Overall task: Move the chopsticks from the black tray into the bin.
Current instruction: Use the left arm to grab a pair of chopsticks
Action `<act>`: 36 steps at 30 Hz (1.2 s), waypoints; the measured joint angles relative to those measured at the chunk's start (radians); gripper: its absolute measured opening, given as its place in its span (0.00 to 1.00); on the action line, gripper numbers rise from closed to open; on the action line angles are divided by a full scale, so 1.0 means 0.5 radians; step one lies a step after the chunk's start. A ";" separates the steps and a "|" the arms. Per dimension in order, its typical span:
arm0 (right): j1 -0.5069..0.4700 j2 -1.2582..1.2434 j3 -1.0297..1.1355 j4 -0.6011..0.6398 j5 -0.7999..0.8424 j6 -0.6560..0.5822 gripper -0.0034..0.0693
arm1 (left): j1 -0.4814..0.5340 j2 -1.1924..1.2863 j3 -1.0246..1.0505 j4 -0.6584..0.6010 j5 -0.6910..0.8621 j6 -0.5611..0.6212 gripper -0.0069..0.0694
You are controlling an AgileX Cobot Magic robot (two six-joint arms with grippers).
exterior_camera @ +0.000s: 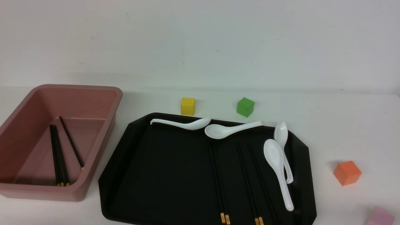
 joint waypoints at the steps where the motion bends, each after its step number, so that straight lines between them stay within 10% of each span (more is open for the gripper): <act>1: 0.000 0.000 0.000 0.000 0.000 0.000 0.38 | 0.000 0.000 0.000 -0.015 -0.008 0.000 0.14; 7: 0.000 0.000 0.000 0.000 0.000 0.000 0.38 | 0.000 0.000 -0.009 -0.106 -0.161 0.095 0.14; 13: 0.000 0.000 0.000 0.000 0.000 0.000 0.38 | 0.000 0.096 -0.440 -0.058 -0.326 0.804 0.14; 19: 0.000 0.000 0.000 0.002 0.000 0.000 0.38 | 0.000 0.855 -0.991 0.264 0.275 1.379 0.14; 27: 0.000 0.000 0.000 0.002 0.000 0.000 0.38 | 0.000 2.227 -1.608 0.996 1.534 1.314 0.14; 36: 0.000 0.000 0.000 0.002 0.000 0.000 0.38 | -0.437 3.226 -2.306 1.133 1.700 1.285 0.14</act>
